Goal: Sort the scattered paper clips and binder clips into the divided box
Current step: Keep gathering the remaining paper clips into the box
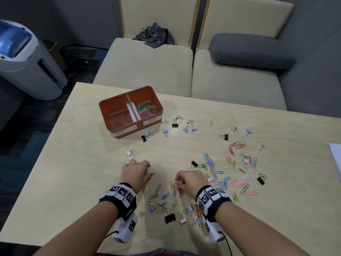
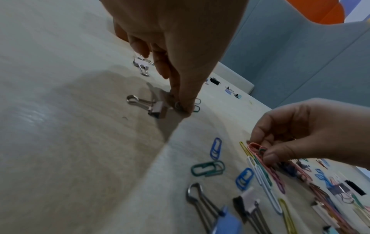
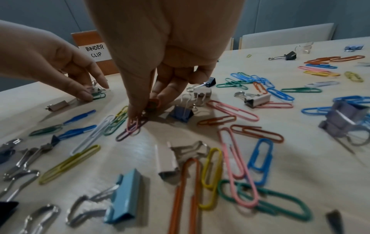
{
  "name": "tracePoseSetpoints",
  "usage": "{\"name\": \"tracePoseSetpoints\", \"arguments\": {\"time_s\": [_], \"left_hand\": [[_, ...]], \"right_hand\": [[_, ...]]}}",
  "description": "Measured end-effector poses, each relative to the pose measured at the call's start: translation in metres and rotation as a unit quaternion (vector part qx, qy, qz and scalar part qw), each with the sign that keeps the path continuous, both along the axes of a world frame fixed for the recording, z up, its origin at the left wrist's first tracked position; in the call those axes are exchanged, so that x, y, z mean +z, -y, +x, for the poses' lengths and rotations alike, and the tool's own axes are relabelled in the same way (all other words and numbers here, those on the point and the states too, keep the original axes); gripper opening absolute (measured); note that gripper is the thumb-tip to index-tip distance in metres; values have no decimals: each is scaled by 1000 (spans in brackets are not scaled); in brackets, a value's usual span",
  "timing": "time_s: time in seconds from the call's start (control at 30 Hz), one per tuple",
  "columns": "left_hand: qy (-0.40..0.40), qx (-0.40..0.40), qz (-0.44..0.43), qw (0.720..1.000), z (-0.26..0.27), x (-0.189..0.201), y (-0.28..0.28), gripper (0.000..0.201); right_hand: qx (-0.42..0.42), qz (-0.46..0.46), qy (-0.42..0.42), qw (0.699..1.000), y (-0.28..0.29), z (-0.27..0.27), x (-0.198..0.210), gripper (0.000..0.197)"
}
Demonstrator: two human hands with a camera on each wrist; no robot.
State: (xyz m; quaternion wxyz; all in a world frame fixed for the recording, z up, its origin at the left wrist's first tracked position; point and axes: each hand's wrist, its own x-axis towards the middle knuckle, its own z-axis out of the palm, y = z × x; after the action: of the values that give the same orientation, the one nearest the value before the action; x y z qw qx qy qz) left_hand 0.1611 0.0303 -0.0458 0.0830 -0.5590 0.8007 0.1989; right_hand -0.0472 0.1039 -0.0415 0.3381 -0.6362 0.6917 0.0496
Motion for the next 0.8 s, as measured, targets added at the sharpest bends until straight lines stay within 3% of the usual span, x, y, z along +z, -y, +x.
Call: {"name": "tracePoseSetpoints", "arguments": {"time_s": [0.2, 0.53, 0.8], "left_hand": [[-8, 13, -15, 1000, 1, 2, 6, 22], [20, -14, -41, 999, 3, 5, 7, 19], [50, -10, -11, 999, 0, 1, 10, 18]], "right_hand": [[10, -4, -16, 1000, 12, 2, 0, 13], [27, -15, -24, 999, 14, -1, -3, 24], [19, -21, 2, 1000, 14, 0, -3, 26]]}}
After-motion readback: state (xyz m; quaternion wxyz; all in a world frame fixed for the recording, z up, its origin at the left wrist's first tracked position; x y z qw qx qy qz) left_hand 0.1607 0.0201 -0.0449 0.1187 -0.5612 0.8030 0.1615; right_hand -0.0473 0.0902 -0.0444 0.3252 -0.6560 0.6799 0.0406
